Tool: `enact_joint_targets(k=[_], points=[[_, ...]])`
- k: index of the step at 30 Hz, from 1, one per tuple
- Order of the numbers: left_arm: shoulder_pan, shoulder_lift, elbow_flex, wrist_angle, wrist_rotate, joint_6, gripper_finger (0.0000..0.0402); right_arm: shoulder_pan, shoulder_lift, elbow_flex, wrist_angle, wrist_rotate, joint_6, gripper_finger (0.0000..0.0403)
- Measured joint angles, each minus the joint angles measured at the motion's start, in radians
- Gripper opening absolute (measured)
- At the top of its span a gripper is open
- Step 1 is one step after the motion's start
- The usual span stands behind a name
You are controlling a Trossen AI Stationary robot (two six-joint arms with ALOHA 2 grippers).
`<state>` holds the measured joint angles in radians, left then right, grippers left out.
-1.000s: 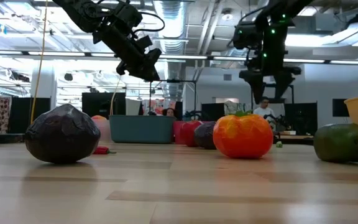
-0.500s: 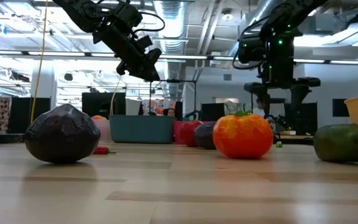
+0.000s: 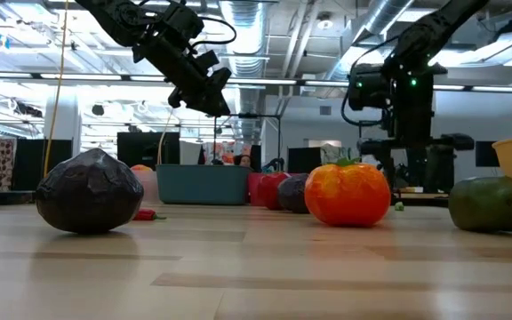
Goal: Sort produce into baskets
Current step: Put the green chili pepper into the blue bin
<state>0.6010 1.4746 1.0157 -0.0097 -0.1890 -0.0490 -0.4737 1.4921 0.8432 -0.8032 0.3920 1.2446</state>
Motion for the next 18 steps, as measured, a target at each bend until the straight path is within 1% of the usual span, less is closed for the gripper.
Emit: enact_joint_targets(k=[6,14,18], points=[[0.0,0.0,0.0,0.0,0.0,0.0,0.0137,-0.004,0.002,-0.086,0.175,0.001,0.0,0.0316],[0.0,0.0,0.0,0.0,0.0,0.0,0.0137,-0.014,0.002,-0.152,0.285,0.003,0.013,0.0298],[0.0,0.0,0.0,0.0,0.0,0.0,0.0137,-0.013,0.002,-0.164,0.3,0.011,0.013,0.0286]])
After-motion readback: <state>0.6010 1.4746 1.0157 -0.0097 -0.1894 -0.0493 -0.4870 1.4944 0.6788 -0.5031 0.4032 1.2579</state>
